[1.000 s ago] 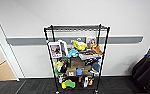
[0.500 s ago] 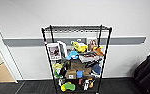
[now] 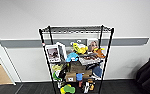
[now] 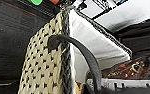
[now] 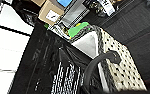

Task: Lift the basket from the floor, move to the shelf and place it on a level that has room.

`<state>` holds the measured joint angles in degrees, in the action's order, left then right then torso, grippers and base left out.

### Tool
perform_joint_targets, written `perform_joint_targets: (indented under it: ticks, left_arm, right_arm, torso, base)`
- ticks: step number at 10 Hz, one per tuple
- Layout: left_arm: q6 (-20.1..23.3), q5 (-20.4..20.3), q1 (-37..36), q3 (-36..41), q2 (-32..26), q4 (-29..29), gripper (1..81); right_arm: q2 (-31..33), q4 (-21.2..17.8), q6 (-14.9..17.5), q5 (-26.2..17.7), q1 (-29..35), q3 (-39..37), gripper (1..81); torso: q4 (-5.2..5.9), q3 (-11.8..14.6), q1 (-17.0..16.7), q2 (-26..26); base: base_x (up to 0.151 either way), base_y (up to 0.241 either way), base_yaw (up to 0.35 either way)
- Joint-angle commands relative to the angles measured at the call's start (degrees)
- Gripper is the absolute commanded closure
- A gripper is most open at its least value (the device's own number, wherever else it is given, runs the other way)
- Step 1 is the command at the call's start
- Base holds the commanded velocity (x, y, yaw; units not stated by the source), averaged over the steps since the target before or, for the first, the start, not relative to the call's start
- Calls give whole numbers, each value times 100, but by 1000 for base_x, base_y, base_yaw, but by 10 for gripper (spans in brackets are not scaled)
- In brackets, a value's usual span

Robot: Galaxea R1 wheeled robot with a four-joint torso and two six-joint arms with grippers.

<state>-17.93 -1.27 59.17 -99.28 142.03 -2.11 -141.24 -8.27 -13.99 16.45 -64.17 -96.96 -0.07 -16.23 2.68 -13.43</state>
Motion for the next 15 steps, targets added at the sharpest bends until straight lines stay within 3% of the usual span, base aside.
perform_joint_targets:
  ticks: [1, 15]
  left_arm:
    - [-61, -14, -639, 392, -16, -88, 811]
    - [-52, -14, -639, 392, -16, -88, 811]
  right_arm:
    - [49, 159, -16, 25, 611, 416, 811]
    - [76, 202, -16, 25, 611, 460, 811]
  torso:
    - [0, 0, 0, 0]
    - [0, 0, -2, 0]
  base:
    - [116, 0, 0]
    - [116, 0, 0]
